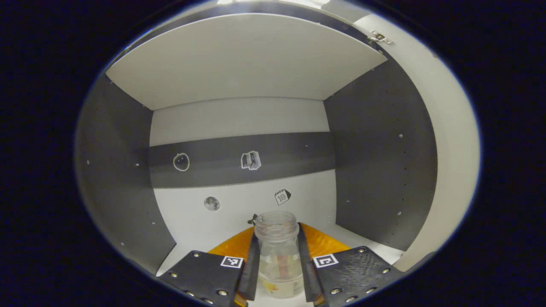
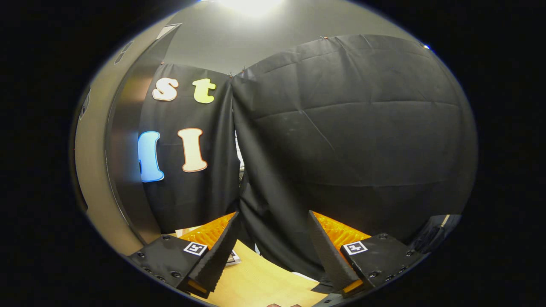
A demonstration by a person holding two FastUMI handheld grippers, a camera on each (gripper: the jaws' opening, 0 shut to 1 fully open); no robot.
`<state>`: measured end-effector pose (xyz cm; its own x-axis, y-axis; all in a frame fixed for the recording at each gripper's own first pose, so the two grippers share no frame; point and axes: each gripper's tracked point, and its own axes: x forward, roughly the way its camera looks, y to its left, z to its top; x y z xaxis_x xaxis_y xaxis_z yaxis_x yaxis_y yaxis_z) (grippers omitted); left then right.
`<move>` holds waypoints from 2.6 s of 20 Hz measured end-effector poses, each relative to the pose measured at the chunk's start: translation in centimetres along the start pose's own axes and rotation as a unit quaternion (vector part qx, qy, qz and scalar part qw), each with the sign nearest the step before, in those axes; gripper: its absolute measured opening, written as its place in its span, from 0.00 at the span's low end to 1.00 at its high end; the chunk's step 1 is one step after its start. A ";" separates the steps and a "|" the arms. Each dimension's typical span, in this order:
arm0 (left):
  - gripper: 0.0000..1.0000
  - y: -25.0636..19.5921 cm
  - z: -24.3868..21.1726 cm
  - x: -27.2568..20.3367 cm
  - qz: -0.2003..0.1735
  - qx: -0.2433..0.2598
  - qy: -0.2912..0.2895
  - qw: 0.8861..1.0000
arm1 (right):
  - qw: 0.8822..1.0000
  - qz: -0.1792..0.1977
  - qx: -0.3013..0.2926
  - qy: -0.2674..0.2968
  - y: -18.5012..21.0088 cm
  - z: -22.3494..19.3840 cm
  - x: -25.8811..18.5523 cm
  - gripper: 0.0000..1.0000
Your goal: Grasp the bottle in the cabinet with the left hand and place it on the coaster, then close the right door with the right hand and the left door with the left hand.
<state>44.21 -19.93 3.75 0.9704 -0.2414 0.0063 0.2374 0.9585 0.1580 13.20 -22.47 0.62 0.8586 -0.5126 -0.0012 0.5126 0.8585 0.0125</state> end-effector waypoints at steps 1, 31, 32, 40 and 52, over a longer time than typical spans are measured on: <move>0.53 0.1 0.1 0.0 -0.001 -0.002 0.000 1.000 | 1.000 0.000 0.001 0.000 0.0 0.0 0.1 0.99; 0.38 2.6 -0.8 -22.3 -0.043 -0.028 0.003 0.999 | 0.997 0.079 -0.006 0.006 3.0 0.7 -9.7 0.96; 0.38 2.6 -1.7 -22.9 -0.045 -0.033 0.005 0.998 | 0.997 0.081 -0.006 0.006 2.9 0.8 -10.2 0.96; 0.38 1.3 -12.2 -27.3 -0.066 -0.061 0.033 0.995 | 0.995 0.097 -0.005 0.019 2.3 0.2 -13.7 0.96; 0.30 -8.4 -23.3 -30.8 -0.152 -0.083 0.077 0.982 | 0.993 0.104 -0.033 0.043 1.3 -0.7 -17.1 1.00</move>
<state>13.32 -16.95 -20.80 0.8455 -0.5070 -0.1675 0.5092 0.8600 -0.0329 -0.78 -12.59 -0.09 0.9415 -0.3246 -0.0903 0.3219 0.9458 -0.0439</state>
